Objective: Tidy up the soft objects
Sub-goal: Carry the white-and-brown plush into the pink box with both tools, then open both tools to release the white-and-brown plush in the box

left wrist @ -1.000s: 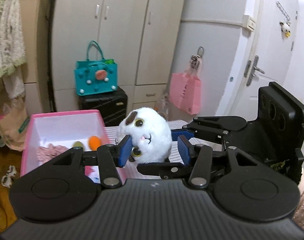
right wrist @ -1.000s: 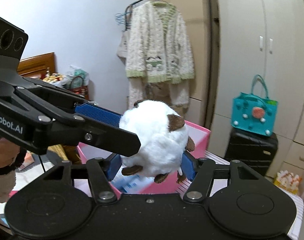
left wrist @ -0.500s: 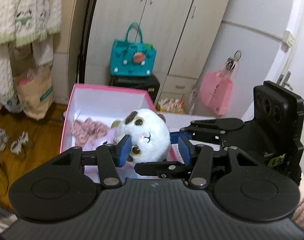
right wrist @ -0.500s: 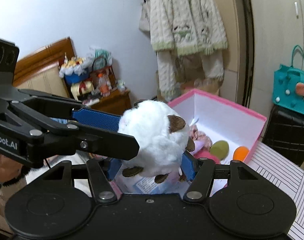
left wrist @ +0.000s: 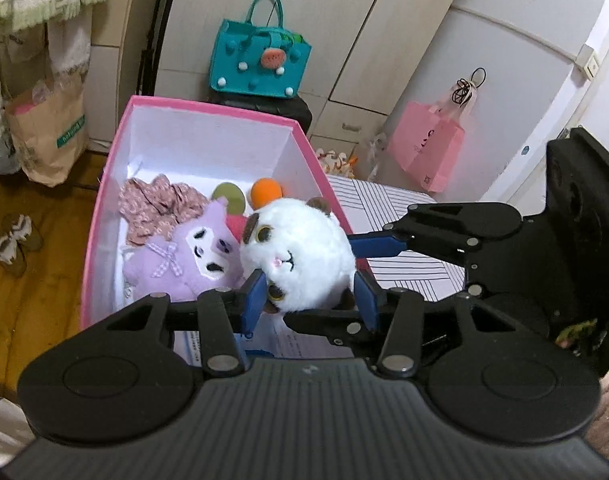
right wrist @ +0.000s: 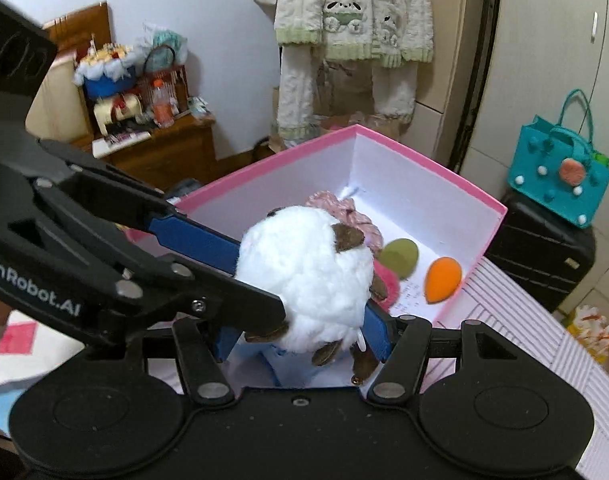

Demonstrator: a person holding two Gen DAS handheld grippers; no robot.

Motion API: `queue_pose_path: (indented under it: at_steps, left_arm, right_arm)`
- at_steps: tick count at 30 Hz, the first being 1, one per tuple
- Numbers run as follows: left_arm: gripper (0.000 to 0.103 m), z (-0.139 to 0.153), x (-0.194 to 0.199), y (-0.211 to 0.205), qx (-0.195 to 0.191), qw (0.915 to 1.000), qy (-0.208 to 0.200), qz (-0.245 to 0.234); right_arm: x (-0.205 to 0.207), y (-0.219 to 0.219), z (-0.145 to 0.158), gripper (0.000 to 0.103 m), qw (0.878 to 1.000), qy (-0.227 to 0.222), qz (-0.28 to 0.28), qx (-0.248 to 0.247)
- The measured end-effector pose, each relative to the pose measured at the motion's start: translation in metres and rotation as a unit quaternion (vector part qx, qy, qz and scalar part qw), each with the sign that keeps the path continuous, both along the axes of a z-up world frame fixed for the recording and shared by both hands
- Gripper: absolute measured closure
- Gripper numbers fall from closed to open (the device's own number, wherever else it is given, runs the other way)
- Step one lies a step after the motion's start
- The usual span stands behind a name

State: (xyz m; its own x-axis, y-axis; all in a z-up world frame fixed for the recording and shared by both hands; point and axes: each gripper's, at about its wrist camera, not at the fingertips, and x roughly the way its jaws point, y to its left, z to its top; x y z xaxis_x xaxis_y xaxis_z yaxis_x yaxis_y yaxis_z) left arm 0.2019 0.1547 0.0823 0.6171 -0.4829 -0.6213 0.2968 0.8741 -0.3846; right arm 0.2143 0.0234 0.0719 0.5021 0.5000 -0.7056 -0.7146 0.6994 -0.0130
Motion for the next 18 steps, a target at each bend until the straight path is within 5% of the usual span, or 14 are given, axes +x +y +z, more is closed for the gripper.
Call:
queue_pose_path:
  at_steps: [9,18]
  left_arm:
    - [0.059,-0.015,0.014,0.0,-0.006,0.9998,0.021,-0.005]
    - [0.059,-0.023,0.014,0.001,0.007,0.9996,0.022,0.014]
  right_arm:
    - [0.005,-0.006,-0.003,0.032,1.0,-0.016,-0.002,-0.02]
    - [-0.005,-0.027,-0.003,0.032,0.999,-0.011,-0.003,0.033]
